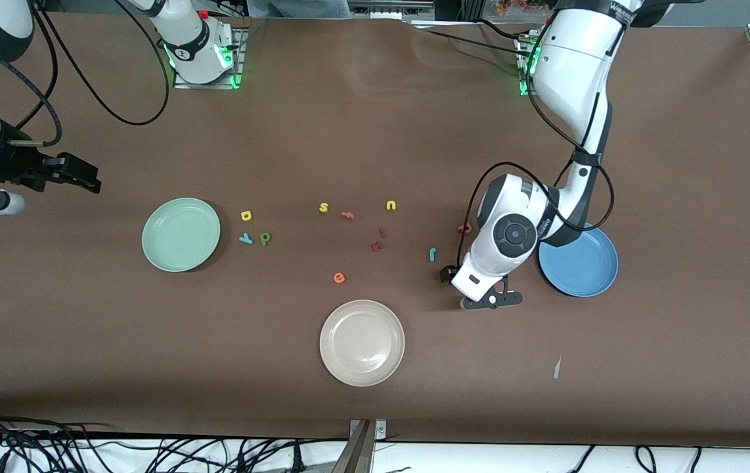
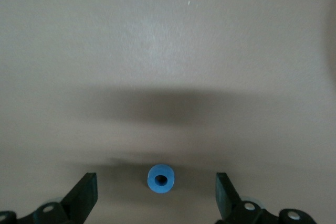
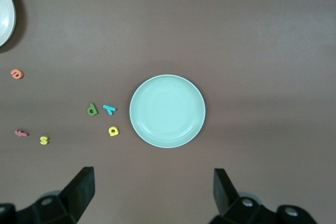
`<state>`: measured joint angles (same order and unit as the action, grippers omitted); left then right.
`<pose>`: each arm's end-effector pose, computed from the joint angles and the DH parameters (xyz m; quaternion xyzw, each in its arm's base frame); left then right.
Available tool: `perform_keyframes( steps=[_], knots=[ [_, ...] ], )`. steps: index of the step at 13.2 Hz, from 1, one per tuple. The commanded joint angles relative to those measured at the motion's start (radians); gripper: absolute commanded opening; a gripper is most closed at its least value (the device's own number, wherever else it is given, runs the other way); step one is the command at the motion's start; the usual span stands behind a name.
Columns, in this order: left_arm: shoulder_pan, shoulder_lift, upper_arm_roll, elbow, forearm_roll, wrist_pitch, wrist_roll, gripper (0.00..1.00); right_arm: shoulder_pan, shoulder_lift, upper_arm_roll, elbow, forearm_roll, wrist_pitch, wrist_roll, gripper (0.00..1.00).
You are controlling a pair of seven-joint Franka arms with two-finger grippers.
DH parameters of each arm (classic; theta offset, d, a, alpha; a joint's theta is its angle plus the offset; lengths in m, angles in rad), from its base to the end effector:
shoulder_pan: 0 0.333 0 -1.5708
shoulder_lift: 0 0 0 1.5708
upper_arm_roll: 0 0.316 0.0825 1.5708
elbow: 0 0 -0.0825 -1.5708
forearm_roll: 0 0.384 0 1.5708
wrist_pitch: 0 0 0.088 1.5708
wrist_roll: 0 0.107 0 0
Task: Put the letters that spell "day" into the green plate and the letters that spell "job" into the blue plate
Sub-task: 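Reach the left gripper to the blue letter o and grasp it, then lift the blue o with the left gripper while the right gripper reaches letters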
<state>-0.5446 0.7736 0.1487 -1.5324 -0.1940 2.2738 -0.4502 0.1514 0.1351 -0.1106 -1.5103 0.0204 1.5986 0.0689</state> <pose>0.6428 -0.2909 0.1997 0.9972 0.0704 -0.0182 0.0150 0.5953 0.0307 0.5781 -0.9996 0.0142 0.0231 0.0015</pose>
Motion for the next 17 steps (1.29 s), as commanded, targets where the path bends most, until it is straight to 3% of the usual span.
perform_keyframes(
  steps=[1, 7, 17],
  knots=[
    [-0.026, -0.02, 0.011, -0.046, -0.025, 0.013, -0.013, 0.99, -0.001, 0.012, -0.003, 0.019, 0.004, -0.005, 0.023, 1.0],
    [-0.029, -0.019, 0.011, -0.077, -0.058, 0.036, -0.008, 0.89, 0.048, 0.026, 0.005, 0.018, -0.002, 0.009, 0.063, 1.0],
    [-0.04, 0.003, 0.012, -0.074, -0.051, 0.082, -0.01, 0.7, 0.154, 0.153, 0.005, 0.015, 0.01, 0.072, 0.106, 1.0]
  ],
)
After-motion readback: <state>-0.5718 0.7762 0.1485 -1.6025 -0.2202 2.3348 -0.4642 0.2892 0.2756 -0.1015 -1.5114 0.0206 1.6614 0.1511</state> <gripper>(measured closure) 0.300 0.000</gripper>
